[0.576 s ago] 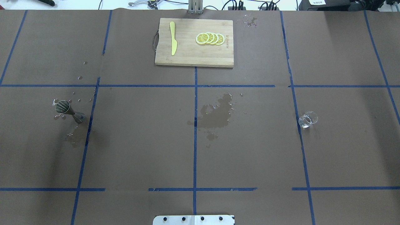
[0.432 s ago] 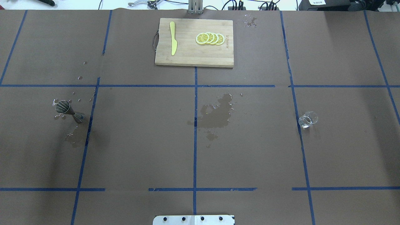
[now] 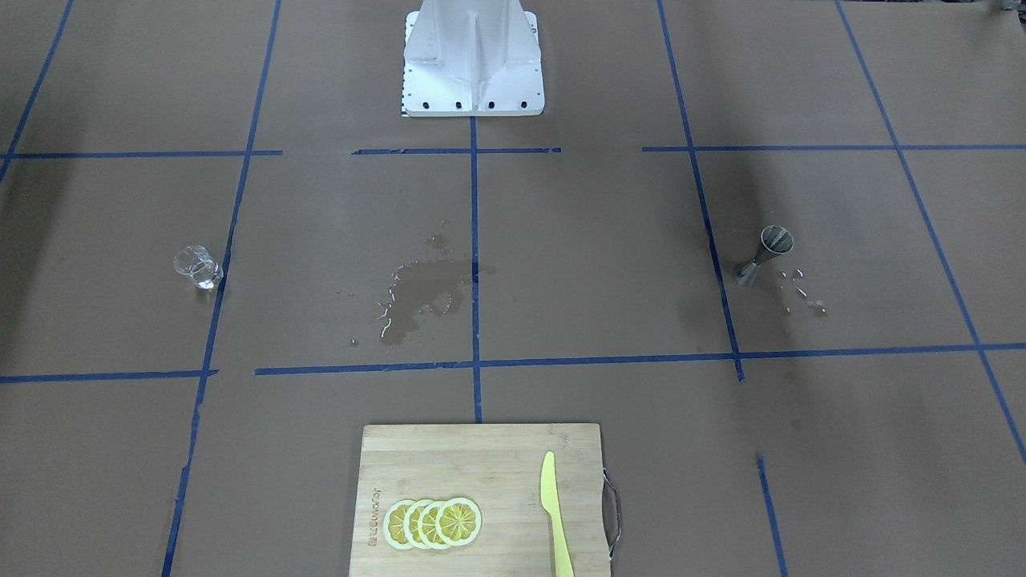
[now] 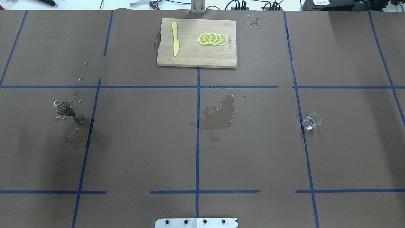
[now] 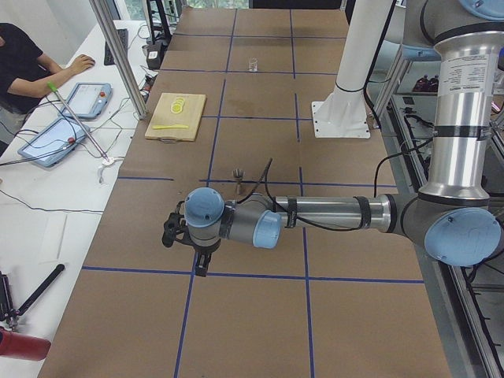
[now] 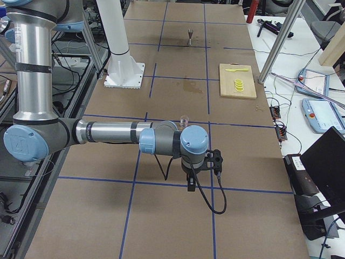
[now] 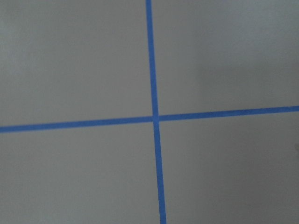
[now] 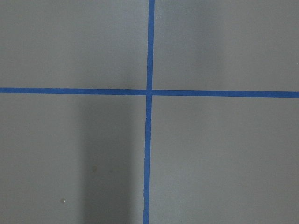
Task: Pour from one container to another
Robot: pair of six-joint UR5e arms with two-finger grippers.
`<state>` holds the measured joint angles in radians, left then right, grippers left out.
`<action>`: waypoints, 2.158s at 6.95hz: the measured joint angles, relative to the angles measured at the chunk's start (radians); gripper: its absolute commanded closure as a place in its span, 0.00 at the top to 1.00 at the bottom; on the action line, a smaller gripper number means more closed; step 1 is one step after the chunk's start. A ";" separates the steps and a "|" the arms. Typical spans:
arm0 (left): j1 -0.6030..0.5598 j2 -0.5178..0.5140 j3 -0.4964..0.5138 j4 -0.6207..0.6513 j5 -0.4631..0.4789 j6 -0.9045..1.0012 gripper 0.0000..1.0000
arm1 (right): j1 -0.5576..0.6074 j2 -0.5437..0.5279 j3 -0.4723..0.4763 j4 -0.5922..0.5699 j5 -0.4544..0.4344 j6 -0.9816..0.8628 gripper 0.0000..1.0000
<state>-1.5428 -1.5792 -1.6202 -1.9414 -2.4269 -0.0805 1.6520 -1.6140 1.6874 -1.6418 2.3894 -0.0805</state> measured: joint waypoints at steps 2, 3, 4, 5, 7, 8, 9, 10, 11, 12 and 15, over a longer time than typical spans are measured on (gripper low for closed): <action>0.176 -0.018 -0.208 -0.066 0.140 -0.222 1.00 | -0.020 0.016 0.028 -0.001 0.031 0.037 1.00; 0.267 -0.008 -0.302 -0.077 0.215 -0.369 1.00 | -0.033 0.020 0.036 0.000 0.058 0.078 1.00; 0.343 0.034 -0.385 -0.105 0.284 -0.507 1.00 | -0.040 0.022 0.049 0.000 0.073 0.099 1.00; 0.423 0.113 -0.463 -0.174 0.373 -0.634 1.00 | -0.045 0.024 0.059 0.001 0.078 0.108 1.00; 0.609 0.259 -0.549 -0.309 0.597 -0.843 0.99 | -0.057 0.039 0.085 0.000 0.081 0.118 1.00; 0.705 0.302 -0.570 -0.330 0.719 -0.926 0.99 | -0.063 0.044 0.101 -0.001 0.080 0.139 1.00; 0.800 0.337 -0.590 -0.338 0.834 -0.998 0.99 | -0.072 0.045 0.117 -0.001 0.076 0.167 1.00; 0.906 0.358 -0.599 -0.338 0.957 -1.074 0.98 | -0.081 0.046 0.130 -0.001 0.074 0.183 1.00; 1.027 0.371 -0.600 -0.321 1.095 -1.166 0.96 | -0.090 0.046 0.143 -0.002 0.070 0.190 1.00; 1.147 0.374 -0.596 -0.268 1.241 -1.268 0.94 | -0.095 0.046 0.154 -0.003 0.065 0.193 1.00; 1.301 0.270 -0.447 -0.159 1.579 -1.420 0.92 | -0.127 0.048 0.174 -0.003 0.038 0.229 1.00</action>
<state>-0.2416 -1.3091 -2.0672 -2.1000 -0.8474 -1.5009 1.5247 -1.5655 1.8617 -1.6449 2.4272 0.1488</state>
